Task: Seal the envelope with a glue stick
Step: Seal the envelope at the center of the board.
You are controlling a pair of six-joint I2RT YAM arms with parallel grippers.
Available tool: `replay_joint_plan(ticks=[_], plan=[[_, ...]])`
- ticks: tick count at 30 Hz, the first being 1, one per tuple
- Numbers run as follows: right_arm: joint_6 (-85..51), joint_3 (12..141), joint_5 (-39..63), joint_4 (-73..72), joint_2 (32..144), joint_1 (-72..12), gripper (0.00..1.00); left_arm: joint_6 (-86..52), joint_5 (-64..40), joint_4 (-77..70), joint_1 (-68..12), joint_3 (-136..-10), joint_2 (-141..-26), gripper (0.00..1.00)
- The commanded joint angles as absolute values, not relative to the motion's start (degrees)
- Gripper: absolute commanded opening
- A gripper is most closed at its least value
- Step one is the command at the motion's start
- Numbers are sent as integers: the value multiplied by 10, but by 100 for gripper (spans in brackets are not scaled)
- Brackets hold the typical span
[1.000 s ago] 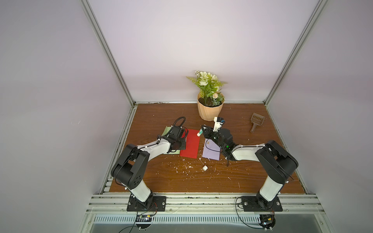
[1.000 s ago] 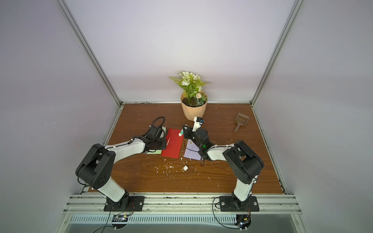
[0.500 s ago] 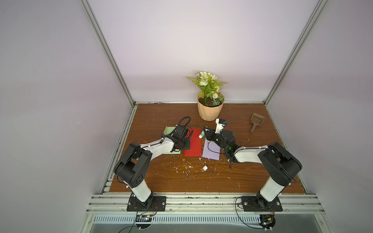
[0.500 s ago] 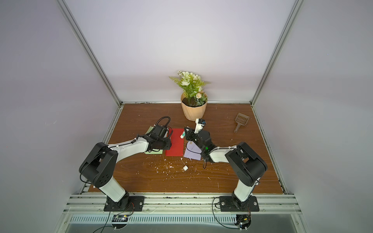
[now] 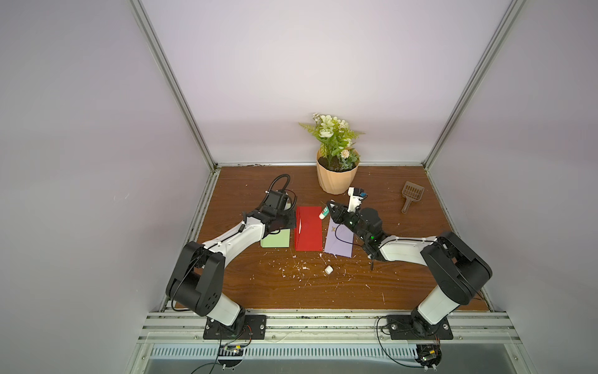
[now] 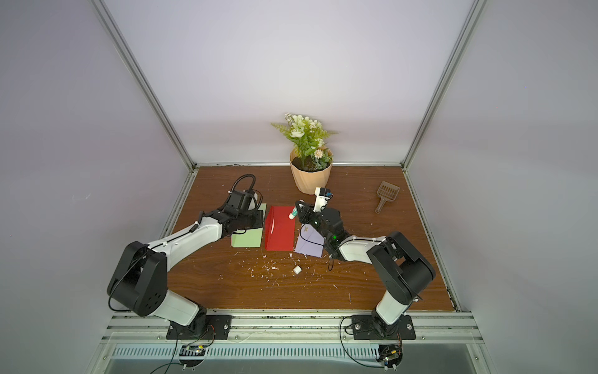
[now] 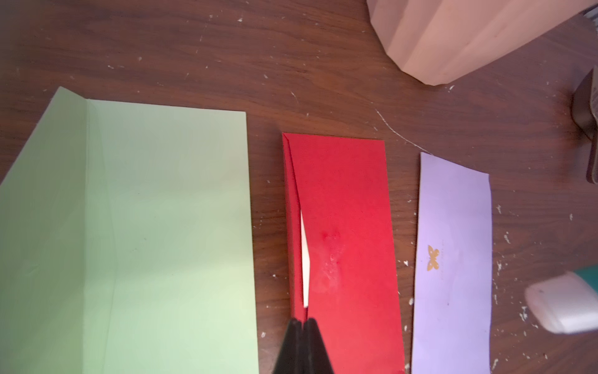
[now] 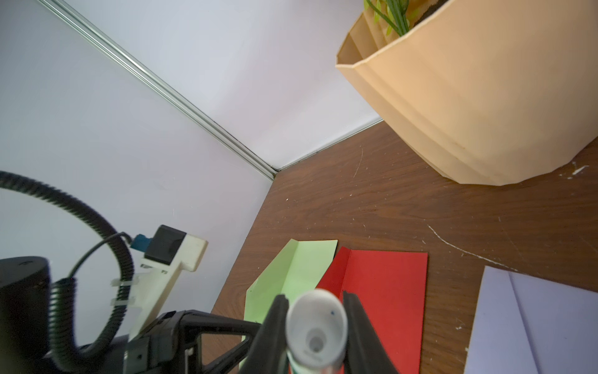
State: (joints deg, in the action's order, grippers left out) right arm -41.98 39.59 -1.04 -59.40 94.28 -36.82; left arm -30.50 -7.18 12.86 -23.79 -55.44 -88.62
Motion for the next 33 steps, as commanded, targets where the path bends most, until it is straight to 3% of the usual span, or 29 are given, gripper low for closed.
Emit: replay_joint_plan(ticks=[1,11,33], plan=[[-420,386,-1,-626,921,-363,0,-320,-83,109,-233,-543,-913,0],[-419,374,3,-623,910,-355,0,-333,-171,15,-246,-548,-982,0],[-431,347,21,-639,906,-342,0,-320,-100,54,-283,-580,-1062,0]])
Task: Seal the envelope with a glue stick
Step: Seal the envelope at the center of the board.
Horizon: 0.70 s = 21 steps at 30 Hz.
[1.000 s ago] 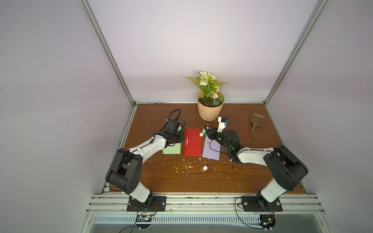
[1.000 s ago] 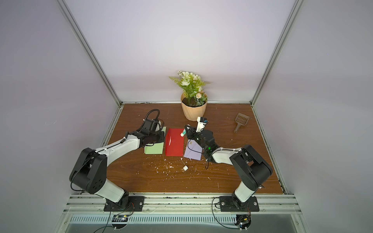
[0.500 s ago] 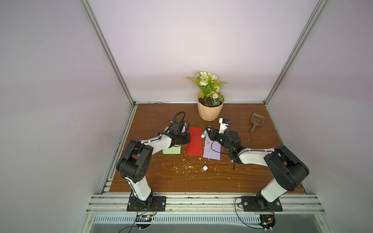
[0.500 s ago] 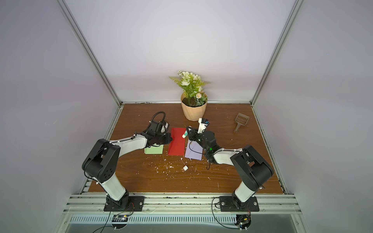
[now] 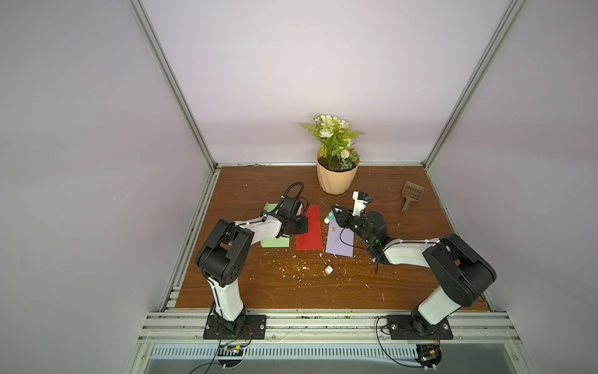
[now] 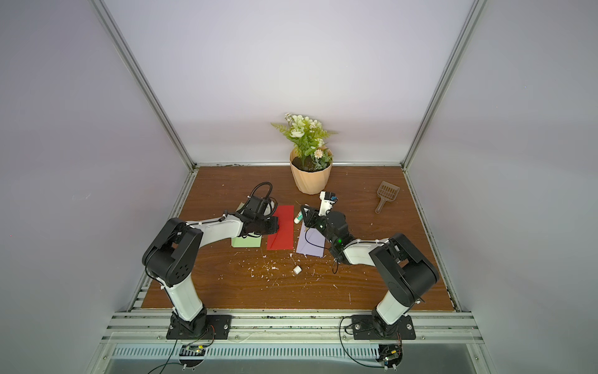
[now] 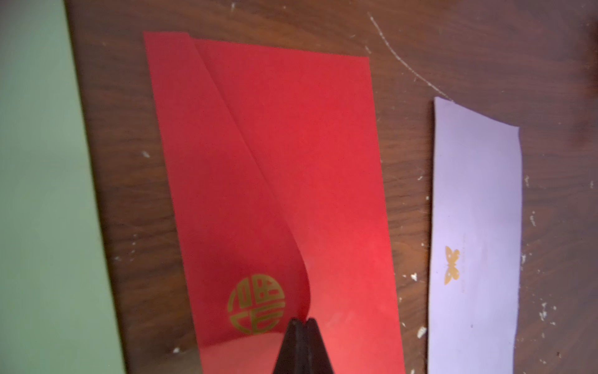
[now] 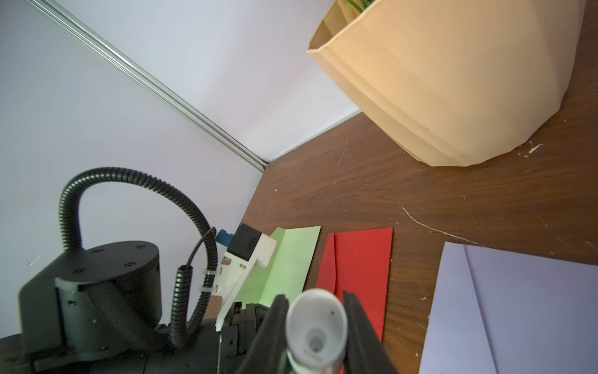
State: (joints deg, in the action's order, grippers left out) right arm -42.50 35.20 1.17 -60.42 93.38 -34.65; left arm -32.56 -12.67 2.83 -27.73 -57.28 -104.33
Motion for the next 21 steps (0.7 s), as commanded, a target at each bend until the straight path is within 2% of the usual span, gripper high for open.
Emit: replay_joint_plan(ticks=[1,9,12,16,21], plan=[[-432,347,23,-639,906,-343,0,-320,-95,55,-285,-581,-1069,0],[-427,345,24,-642,906,-340,0,-320,-90,63,-293,-577,-1069,0],[-429,345,27,-645,911,-341,0,-314,-92,77,-293,-584,-1053,23],[-429,346,31,-648,912,-341,0,-313,-100,83,-293,-590,-1034,41],[-425,343,31,-644,907,-341,0,-321,-103,82,-293,-594,-1007,43]])
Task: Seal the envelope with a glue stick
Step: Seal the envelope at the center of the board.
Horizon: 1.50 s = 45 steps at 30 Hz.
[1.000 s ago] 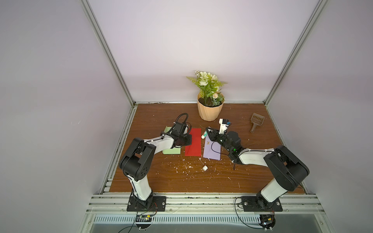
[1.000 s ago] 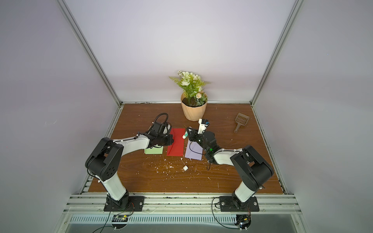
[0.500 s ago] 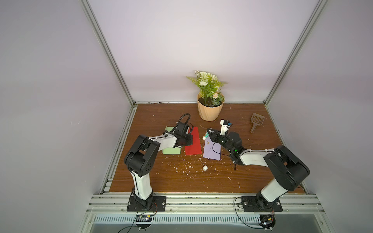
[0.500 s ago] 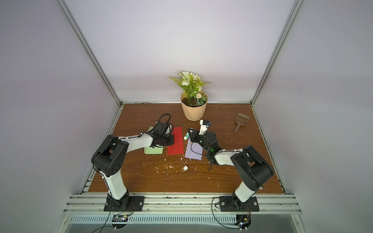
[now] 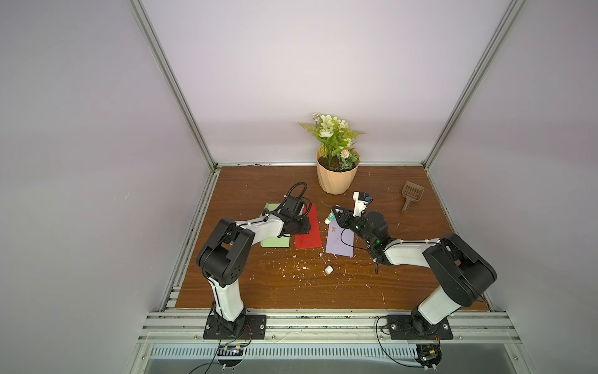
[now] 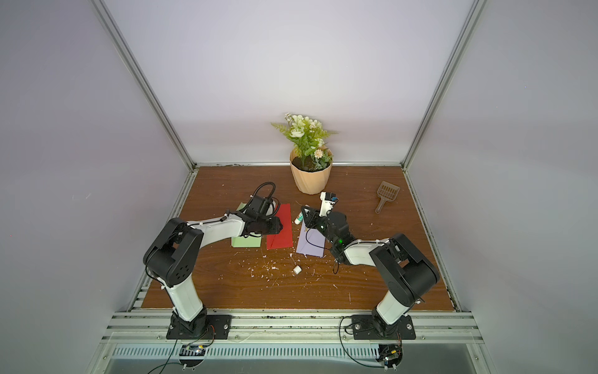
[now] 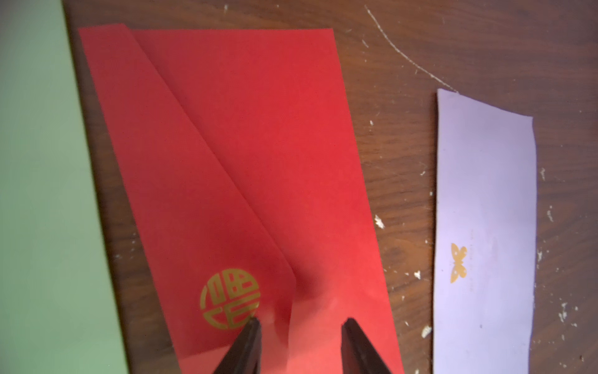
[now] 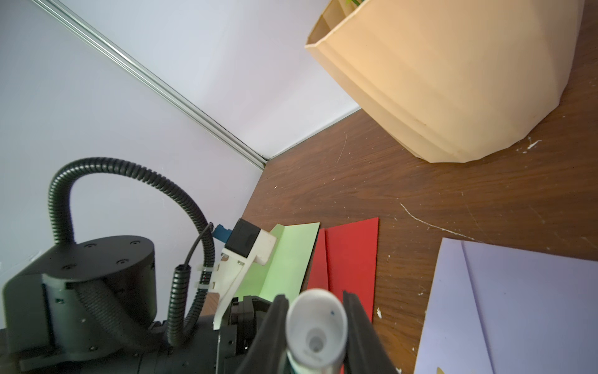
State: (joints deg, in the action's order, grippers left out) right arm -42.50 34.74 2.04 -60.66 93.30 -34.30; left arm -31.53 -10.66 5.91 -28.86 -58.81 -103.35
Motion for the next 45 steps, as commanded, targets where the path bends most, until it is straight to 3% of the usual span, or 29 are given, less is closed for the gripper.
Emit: replay_joint_plan(ticks=[1,5,6,8,9,34,45], plan=[[-425,342,31,-643,907,-341,0,-323,-103,82,-293,-597,-1001,43],[-426,342,33,-643,906,-341,0,-330,-93,87,-292,-611,-979,37],[-426,341,34,-644,905,-341,0,-331,-90,90,-291,-615,-976,29],[-427,341,34,-645,905,-341,0,-332,-89,93,-287,-619,-976,5],[-427,341,34,-645,905,-340,0,-331,-89,95,-284,-621,-980,0],[-429,323,34,-641,890,-329,0,-331,-79,75,-291,-612,-1100,0],[-432,322,36,-641,889,-327,0,-296,30,172,-327,-635,-1127,0]])
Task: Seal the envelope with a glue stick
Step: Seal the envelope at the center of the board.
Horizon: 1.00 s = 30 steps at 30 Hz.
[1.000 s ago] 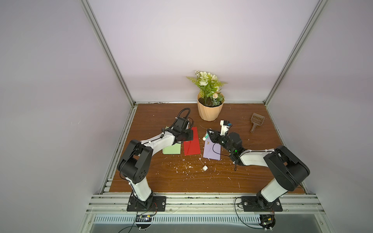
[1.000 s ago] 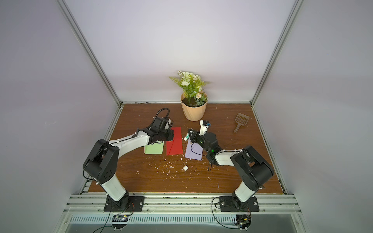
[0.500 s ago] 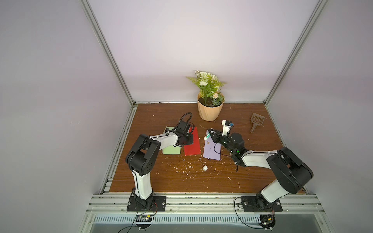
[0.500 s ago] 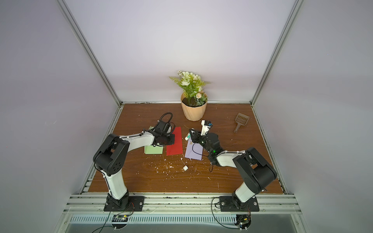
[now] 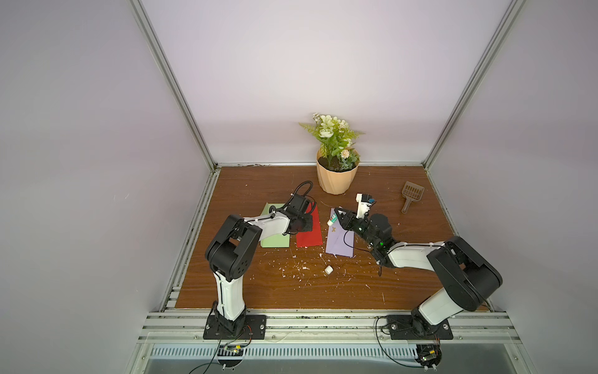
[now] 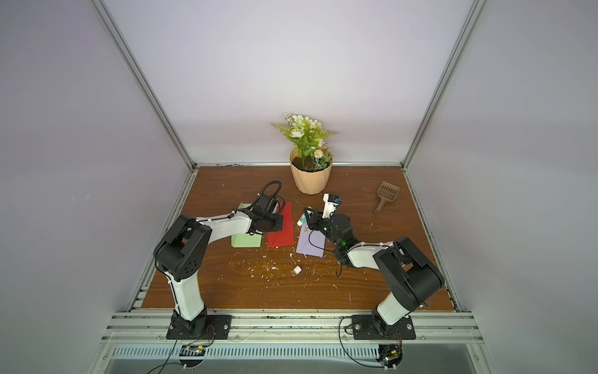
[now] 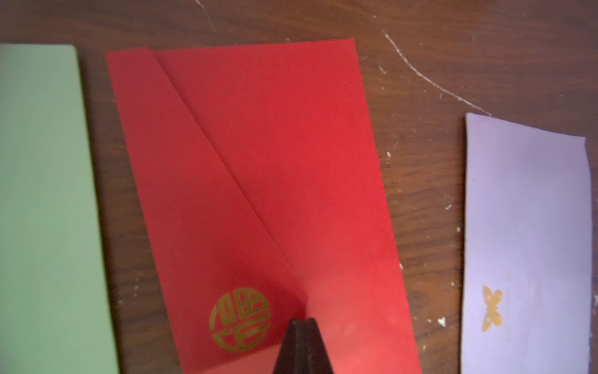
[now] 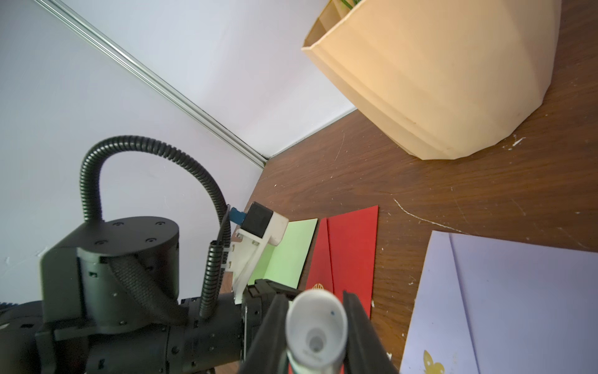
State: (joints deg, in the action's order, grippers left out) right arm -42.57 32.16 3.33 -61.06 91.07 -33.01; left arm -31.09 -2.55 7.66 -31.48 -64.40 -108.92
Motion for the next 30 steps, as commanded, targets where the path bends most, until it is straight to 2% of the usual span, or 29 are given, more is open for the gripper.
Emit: replay_joint_plan(ticks=[1,14,30], plan=[[-432,322,36,-641,888,-327,0,-295,29,174,-328,-634,-1128,0],[-426,322,39,-637,884,-327,0,-318,-43,150,-322,-689,-1034,0],[-424,316,38,-637,882,-325,0,-321,-26,125,-294,-668,-1072,0]])
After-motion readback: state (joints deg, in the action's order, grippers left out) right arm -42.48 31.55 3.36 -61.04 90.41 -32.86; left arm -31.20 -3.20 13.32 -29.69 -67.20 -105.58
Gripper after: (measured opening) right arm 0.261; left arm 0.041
